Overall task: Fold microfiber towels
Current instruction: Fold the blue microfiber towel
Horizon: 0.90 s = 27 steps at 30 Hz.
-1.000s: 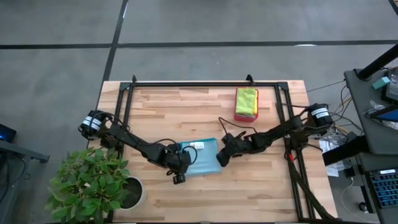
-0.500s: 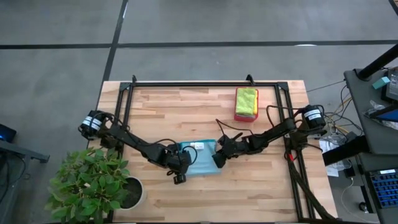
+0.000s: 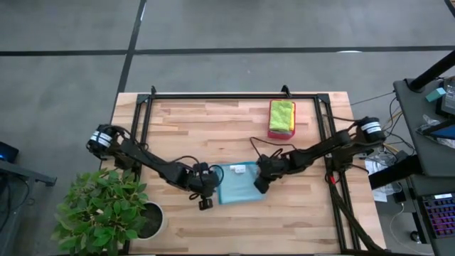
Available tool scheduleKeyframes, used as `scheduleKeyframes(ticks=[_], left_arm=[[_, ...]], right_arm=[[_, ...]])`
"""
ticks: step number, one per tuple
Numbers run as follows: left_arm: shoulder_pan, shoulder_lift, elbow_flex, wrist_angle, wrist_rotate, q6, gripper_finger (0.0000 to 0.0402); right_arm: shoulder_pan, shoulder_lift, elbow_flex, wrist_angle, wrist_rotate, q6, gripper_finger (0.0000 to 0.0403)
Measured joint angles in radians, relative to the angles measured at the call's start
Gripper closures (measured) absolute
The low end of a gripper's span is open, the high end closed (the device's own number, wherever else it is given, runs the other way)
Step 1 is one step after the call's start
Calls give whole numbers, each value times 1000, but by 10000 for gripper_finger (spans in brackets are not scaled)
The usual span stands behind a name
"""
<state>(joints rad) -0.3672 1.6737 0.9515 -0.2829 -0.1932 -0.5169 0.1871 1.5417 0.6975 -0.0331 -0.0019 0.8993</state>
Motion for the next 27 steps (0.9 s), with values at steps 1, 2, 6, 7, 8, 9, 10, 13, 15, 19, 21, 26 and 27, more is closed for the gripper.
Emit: scheduleKeyframes(ticks=[1, 2, 6, 7, 8, 9, 10, 13, 15, 19, 21, 26, 27], left_arm=[[2, 10, -3, 38, 0, 1, 329], [4, 20, -8, 71, 0, 6, 329], [9, 75, -14, 177, -28, 32, 329], [11, 87, -14, 204, -39, 39, 329], [13, 100, -14, 245, -52, 55, 329], [18, 117, -14, 297, -53, 69, 329], [21, 133, -12, 351, -54, 86, 329], [35, 186, -13, 517, -60, 154, 329], [46, 212, -12, 583, -60, 180, 329], [75, 253, -12, 661, -60, 184, 329], [88, 271, -5, 670, -61, 184, 329], [104, 309, -2, 671, -61, 183, 329], [105, 316, -2, 676, -61, 182, 329]], right_arm=[[0, -24, 0, -53, -2, -8, 386], [0, -47, 0, -102, -3, -19, 386], [-4, -149, 0, -302, -3, -21, 386], [-5, -177, 0, -345, -2, -14, 385], [-5, -204, 0, -388, 1, -5, 385], [-5, -229, 0, -432, 2, 2, 385], [-5, -252, -1, -464, 1, 12, 385], [-5, -312, -1, -514, 2, 44, 385], [-5, -341, -1, -518, 1, 64, 385], [-5, -364, 8, -521, 1, 96, 385], [-5, -359, 22, -518, 1, 93, 385], [-5, -296, 84, -511, 6, 56, 385], [-5, -278, 100, -512, 10, 51, 385]])
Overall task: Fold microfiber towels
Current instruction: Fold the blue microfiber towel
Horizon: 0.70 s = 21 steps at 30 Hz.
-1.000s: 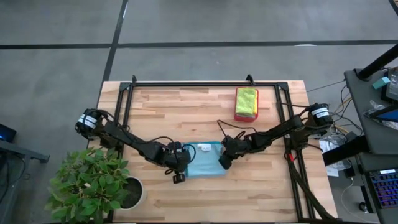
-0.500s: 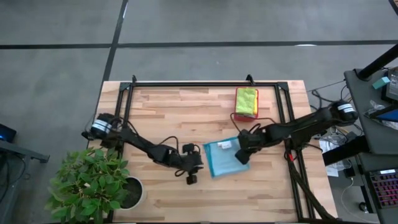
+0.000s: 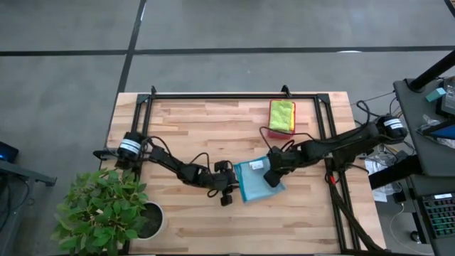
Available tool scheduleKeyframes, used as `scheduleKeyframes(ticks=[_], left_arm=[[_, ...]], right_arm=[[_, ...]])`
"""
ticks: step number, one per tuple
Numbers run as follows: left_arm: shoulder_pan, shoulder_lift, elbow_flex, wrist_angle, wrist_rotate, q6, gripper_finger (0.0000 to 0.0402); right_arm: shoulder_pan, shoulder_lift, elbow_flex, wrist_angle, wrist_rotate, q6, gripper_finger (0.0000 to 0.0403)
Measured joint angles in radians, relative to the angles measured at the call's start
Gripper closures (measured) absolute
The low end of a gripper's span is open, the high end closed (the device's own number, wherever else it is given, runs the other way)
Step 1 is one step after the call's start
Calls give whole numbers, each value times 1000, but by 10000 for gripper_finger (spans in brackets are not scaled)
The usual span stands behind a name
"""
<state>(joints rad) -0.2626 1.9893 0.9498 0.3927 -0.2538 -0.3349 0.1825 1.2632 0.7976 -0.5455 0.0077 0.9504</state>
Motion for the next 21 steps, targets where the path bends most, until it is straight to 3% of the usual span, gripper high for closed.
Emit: scheduleKeyframes(ticks=[21], left_arm=[[2, 17, 0, 0, 1, 11, 329]], right_arm=[[0, 466, 393, -4, 19, -137, 385]])
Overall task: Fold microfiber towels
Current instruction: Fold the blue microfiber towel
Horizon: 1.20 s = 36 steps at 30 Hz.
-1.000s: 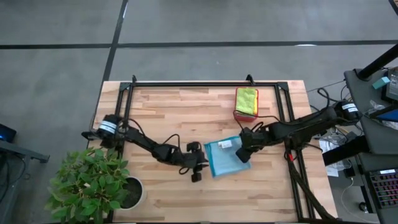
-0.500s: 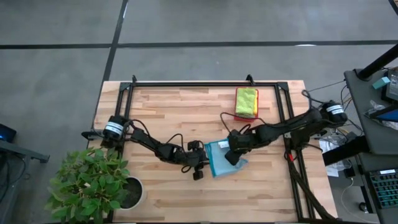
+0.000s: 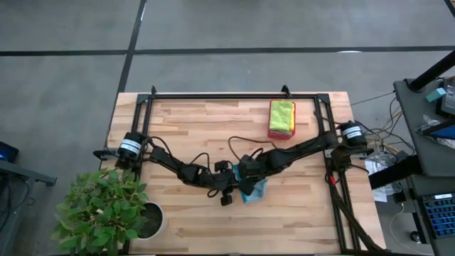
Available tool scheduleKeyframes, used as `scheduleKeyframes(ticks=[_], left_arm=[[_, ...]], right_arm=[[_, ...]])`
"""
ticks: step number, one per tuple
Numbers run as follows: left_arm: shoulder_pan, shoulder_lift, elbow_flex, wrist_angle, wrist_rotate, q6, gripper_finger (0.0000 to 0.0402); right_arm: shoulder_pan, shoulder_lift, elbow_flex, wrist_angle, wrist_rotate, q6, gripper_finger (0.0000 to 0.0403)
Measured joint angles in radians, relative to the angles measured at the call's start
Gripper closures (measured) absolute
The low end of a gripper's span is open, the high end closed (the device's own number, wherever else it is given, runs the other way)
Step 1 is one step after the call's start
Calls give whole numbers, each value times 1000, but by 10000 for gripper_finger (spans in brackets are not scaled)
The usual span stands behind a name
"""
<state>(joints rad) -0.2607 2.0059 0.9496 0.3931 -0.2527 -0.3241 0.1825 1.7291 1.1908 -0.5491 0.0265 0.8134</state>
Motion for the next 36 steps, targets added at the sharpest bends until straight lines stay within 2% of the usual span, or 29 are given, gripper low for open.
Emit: scheduleKeyframes(ticks=[8, 21, 24, 32, 36], left_arm=[[0, 1, 1, -2, 0, 0, 329], [0, 1, 0, 0, 1, 17, 329], [1, 2, -1, 1, 1, 21, 329], [1, 2, -1, 1, 1, 27, 329], [1, 2, 0, 4, 2, 24, 329]], right_arm=[[0, 83, 71, -1, 0, -13, 385], [1, 100, 78, 37, 0, -20, 379], [1, 100, 78, 39, 1, -22, 355], [3, 96, 84, 38, -1, -36, 253], [13, 83, 106, 8, -1, -60, 214]])
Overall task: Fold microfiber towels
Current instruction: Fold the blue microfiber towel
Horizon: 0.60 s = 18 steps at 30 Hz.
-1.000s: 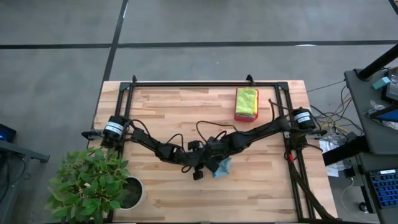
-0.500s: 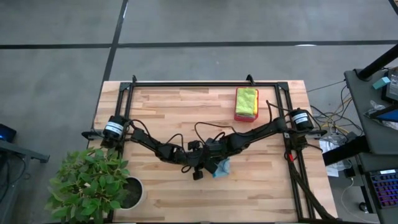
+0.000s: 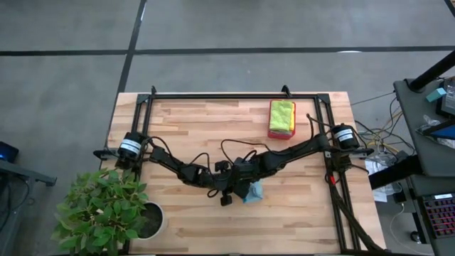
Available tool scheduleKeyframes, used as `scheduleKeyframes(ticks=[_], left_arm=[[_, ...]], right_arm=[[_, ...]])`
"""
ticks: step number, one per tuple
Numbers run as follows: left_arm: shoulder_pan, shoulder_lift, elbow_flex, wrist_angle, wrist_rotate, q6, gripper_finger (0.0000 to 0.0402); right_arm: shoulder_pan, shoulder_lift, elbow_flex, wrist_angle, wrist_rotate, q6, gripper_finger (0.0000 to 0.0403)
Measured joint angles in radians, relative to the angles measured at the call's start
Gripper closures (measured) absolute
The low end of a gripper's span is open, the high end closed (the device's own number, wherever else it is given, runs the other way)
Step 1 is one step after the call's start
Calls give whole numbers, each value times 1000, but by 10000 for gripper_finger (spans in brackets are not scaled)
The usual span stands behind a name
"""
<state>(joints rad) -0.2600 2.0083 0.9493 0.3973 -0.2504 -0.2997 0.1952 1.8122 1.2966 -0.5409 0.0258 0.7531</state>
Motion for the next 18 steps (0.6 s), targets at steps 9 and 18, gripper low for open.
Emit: scheduleKeyframes(ticks=[9, 18], left_arm=[[2, 0, -1, 7, -1, 2, 329], [2, 0, -3, 12, -1, -5, 329]], right_arm=[[51, -52, 41, -79, 0, -65, 191], [178, -119, 9, -100, 118, -178, 198]])
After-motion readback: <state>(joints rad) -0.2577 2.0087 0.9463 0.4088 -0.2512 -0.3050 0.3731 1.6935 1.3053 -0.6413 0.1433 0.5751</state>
